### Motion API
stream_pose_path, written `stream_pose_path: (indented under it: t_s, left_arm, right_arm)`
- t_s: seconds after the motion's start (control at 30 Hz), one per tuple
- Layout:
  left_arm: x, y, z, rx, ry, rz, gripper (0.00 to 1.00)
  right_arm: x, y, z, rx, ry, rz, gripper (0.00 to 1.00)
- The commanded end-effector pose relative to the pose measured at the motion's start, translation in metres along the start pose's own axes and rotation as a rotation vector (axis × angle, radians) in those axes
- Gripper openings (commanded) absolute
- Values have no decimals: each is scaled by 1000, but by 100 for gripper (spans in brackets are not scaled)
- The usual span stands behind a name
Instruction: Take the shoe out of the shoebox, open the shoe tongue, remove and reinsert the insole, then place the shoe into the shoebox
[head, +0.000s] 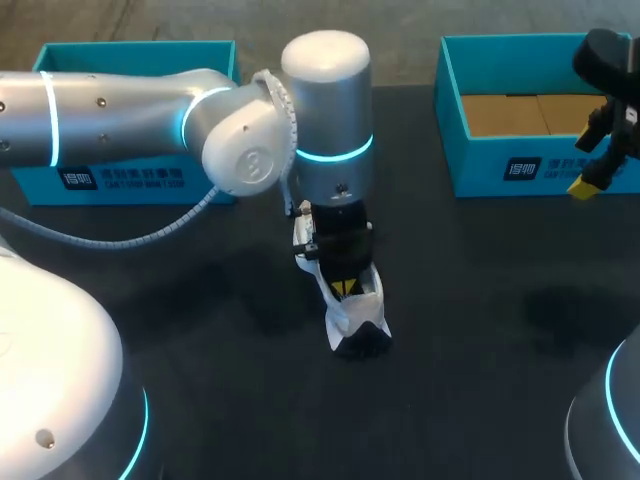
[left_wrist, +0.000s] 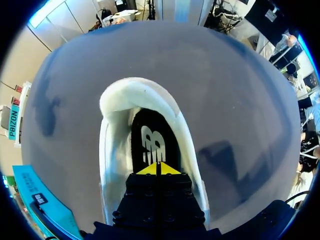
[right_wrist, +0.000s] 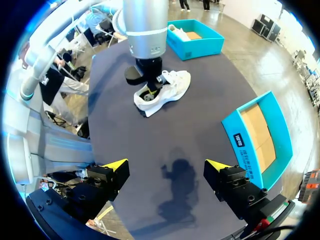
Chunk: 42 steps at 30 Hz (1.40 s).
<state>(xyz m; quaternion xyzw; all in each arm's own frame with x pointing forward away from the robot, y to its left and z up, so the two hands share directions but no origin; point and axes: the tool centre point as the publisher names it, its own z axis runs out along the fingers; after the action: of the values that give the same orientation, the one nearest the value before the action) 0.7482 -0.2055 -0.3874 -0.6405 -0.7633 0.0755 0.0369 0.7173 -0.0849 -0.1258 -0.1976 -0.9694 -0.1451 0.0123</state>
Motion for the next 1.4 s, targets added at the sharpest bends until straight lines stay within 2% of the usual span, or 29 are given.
stream_pose_path:
  t_s: [0.03, 0.2, 0.4, 0.57, 0.83, 1.17, 1.4]
  left_arm:
    - [-6, 1, 10, -1, 6, -1, 0]
    - [-5, -3, 15, 10, 23, 4, 0]
    - [-5, -16, -16, 18, -16, 31, 0]
    - [-4, -25, -22, 32, 11, 59, 0]
    - [-3, -32, -3, 52, 43, 67, 0]
    - [-12, -32, 28, 50, 84, 76, 0]
    - [-19, -28, 24, 2, 34, 24, 0]
  right_arm:
    - [-2, 2, 0, 5, 2, 1, 100]
    - [-2, 2, 0, 5, 2, 1, 100]
    - [-2, 2, 0, 5, 2, 1, 100]
    - [-2, 2, 0, 5, 2, 1, 100]
    - [-2, 2, 0, 5, 2, 1, 100]
    - [-2, 2, 0, 5, 2, 1, 100]
    - [-2, 2, 0, 5, 2, 1, 100]
